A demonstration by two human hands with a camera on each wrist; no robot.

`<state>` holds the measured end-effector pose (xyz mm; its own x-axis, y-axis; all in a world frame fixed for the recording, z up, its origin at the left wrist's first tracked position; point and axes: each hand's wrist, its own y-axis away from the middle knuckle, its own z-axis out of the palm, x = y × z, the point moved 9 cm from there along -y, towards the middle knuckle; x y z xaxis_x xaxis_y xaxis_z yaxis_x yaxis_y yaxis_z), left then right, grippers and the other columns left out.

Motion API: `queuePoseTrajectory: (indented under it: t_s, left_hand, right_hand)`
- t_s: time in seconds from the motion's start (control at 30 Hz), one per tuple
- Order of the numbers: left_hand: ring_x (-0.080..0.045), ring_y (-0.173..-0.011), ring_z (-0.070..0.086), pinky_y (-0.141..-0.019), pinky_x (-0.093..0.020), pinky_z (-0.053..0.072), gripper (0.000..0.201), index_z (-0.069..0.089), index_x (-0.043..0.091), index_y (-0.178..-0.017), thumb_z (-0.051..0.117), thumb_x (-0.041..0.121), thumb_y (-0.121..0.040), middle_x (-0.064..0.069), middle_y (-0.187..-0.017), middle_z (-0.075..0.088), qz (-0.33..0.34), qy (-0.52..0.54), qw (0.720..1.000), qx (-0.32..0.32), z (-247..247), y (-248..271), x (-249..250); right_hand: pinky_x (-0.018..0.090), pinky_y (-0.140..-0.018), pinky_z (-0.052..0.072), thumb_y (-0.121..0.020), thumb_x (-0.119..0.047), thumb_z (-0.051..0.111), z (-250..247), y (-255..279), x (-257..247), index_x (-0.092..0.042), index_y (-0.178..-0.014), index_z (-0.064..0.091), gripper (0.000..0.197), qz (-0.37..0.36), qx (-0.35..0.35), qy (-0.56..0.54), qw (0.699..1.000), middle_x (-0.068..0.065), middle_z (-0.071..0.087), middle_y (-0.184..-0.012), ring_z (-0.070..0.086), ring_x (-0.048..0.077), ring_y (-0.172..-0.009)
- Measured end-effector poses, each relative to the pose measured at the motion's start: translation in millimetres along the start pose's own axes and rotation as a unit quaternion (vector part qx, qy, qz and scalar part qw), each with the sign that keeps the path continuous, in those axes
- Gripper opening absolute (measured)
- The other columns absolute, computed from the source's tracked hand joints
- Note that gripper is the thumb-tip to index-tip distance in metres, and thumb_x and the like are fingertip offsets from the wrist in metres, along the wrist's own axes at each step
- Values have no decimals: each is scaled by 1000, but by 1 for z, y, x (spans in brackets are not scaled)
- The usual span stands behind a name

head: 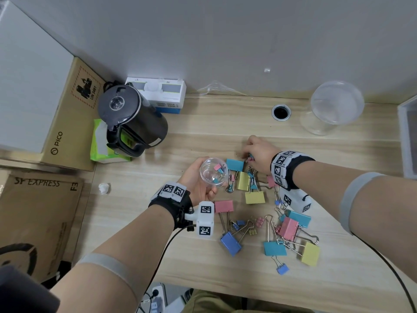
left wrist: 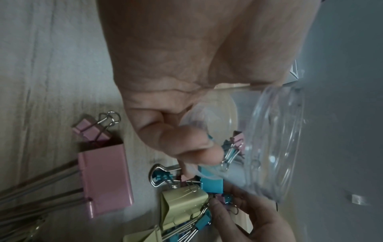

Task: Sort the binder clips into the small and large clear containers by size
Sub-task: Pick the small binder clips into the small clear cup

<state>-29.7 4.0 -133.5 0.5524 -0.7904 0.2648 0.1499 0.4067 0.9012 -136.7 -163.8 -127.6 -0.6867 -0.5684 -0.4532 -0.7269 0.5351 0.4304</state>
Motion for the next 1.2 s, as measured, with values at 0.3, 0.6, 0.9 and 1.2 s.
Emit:
queuePoseTrajectory:
  t_s: [0.3, 0.6, 0.9, 1.2]
  left_hand:
    - [-16, -52, 48, -47, -22, 42, 54, 64, 12, -115, 57, 57, -85, -14, -96, 64, -4, -18, 1000, 2, 6, -1, -3]
    - [-15, -49, 48, -46, -21, 40, 51, 64, 14, -116, 53, 55, -87, -9, -85, 65, -5, -20, 1000, 11, 11, 0, -4]
    - [-15, -48, 49, -47, -22, 41, 51, 67, 12, -109, 51, 57, -90, -16, -88, 68, -6, 1, 1000, 11, 8, 4, -5]
    - [-16, -48, 50, -47, -22, 41, 50, 65, 11, -106, 52, 56, -88, -13, -88, 66, -4, 2, 1000, 19, 5, 3, -5]
  right_hand:
    - [35, -86, 45, -85, -11, 67, -7, 4, 3, -13, -101, 66, 17, 14, 18, -6, 1000, 5, 55, -104, 54, 25, -100]
    - [30, -81, 42, -85, -13, 64, -14, 10, 6, -13, -101, 64, 15, 11, 66, -35, 997, 0, 54, -97, 55, 24, -97]
    - [38, -88, 48, -87, -7, 57, -8, 2, 3, -21, -134, 43, 51, 36, 17, -29, 999, 5, 59, -117, 55, 28, -106]
    - [34, -84, 47, -86, -4, 55, -4, -11, 1, -15, -115, 56, 31, 52, 5, 35, 998, 9, 57, -111, 55, 30, -103]
